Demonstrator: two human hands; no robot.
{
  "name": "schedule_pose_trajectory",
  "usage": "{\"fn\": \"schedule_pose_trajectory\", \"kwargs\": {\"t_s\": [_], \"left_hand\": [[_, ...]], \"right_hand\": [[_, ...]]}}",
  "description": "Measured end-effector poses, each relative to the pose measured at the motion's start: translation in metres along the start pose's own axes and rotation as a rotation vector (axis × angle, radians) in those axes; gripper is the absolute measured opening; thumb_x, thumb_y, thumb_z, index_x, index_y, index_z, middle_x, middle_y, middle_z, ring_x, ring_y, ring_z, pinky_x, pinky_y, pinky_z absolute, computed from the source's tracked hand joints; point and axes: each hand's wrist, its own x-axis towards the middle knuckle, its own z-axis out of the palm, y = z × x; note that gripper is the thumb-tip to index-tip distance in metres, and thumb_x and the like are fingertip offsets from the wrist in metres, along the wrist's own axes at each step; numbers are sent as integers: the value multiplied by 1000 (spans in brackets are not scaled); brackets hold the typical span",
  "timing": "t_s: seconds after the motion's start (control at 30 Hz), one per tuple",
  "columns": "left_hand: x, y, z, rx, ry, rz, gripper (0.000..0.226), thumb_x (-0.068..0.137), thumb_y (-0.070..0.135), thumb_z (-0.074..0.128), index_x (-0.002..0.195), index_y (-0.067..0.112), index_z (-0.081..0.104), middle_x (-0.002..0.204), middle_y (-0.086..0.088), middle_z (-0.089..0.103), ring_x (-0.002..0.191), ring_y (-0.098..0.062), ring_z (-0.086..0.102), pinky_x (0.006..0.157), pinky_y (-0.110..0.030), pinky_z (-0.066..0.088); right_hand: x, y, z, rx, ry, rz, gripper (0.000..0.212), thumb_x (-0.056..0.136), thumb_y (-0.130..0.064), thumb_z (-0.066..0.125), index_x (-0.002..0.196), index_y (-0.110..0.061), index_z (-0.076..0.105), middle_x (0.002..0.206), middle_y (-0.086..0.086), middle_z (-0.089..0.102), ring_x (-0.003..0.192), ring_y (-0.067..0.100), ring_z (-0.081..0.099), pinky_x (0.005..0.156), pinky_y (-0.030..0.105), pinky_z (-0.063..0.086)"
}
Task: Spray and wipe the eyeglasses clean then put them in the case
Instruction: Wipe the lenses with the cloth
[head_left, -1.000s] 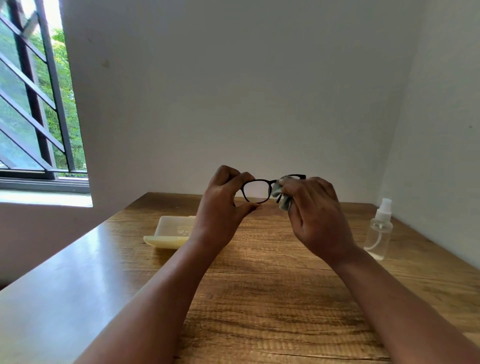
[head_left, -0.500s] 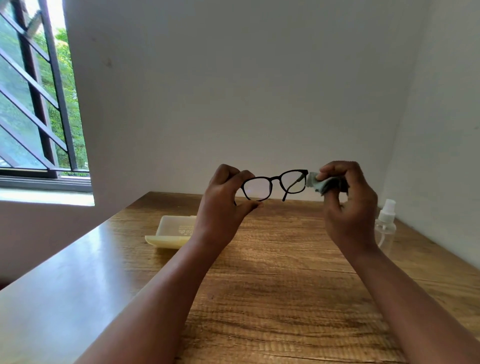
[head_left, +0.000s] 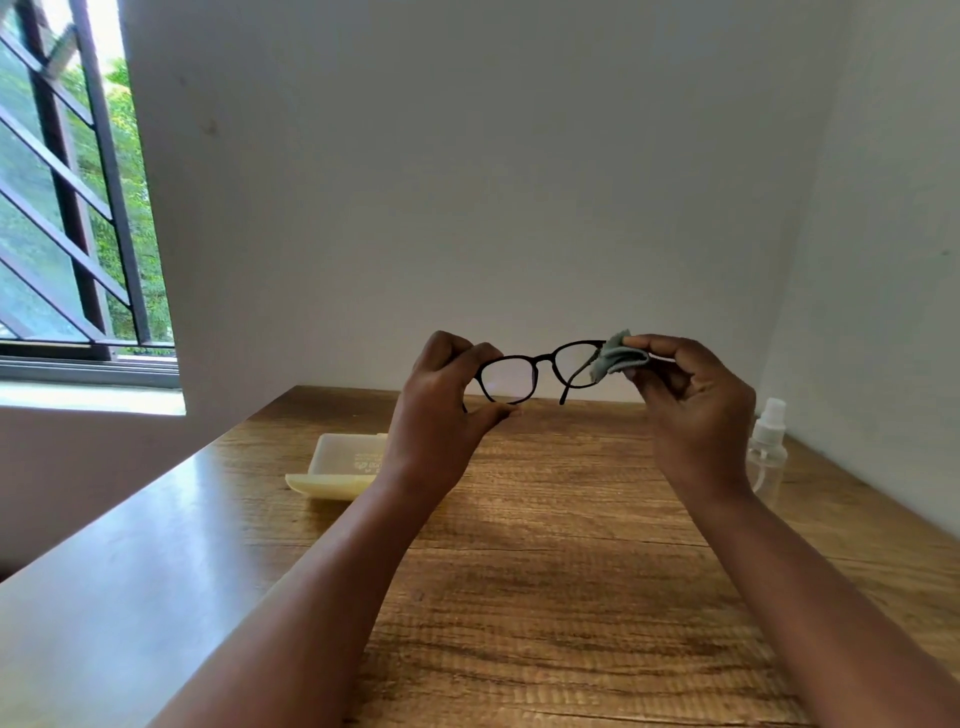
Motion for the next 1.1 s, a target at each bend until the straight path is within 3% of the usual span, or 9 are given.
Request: {"fn": "schedule_pose_trajectory", "kwargs": {"t_s": [0.1,0.2,0.4,0.6,0.7,0.8,0.97,1.1], "left_hand": [[0,0,0,0,0,2,56,61,18,90,112,13,68,101,1,51,89,-15,54,80,-40,53],[-1,0,0,1,0,8,55,61,17,90,111,13,68,101,1,52,90,-14,55,80,-37,53],[-1,3,-1,18,-27,20,54,61,14,90,111,13,69,101,0,53,91,-14,55,80,-33,52],[-2,6,-1,24,-42,34,54,61,13,89,111,13,69,101,0,52,92,-14,55,80,-32,52],[-2,6,-2,19,-44,42,55,61,13,89,111,11,68,101,-3,53,92,-18,57,79,-37,53],[-1,5,-2,32,-43,40,55,61,13,90,111,12,68,101,-3,53,91,-17,56,78,-37,53],[-2,4,-2,30,-29,44,53,62,14,89,111,13,68,101,0,52,91,-15,54,79,-31,51],[-2,4,-1,44,-25,41,54,62,15,89,111,15,68,101,1,51,92,-13,52,78,-26,49]], "right_hand": [[1,-1,-2,-136,42,-16,18,86,-8,72,102,-16,71,97,-5,69,93,15,66,76,24,55],[2,-1,-2,-145,79,2,14,87,-15,73,99,-12,67,95,-4,67,90,14,64,76,23,53],[2,-2,-3,-247,126,-58,13,83,1,72,91,-4,63,94,3,57,81,17,63,73,12,51],[-6,-8,8,-156,-60,-191,13,87,5,65,97,-1,70,103,6,55,100,17,63,88,28,55],[-12,-12,10,-184,-141,-251,12,89,0,67,99,-2,73,109,6,62,108,11,62,94,24,50],[-12,-12,11,-306,-196,-326,16,87,-1,69,103,-2,73,115,8,69,111,17,63,98,27,50],[-8,-5,4,-377,-133,-279,17,89,2,66,104,-6,68,105,4,71,101,21,65,86,36,54],[-9,-4,0,-380,-137,-259,19,87,4,65,102,-7,63,100,4,69,95,22,66,81,32,53]]}}
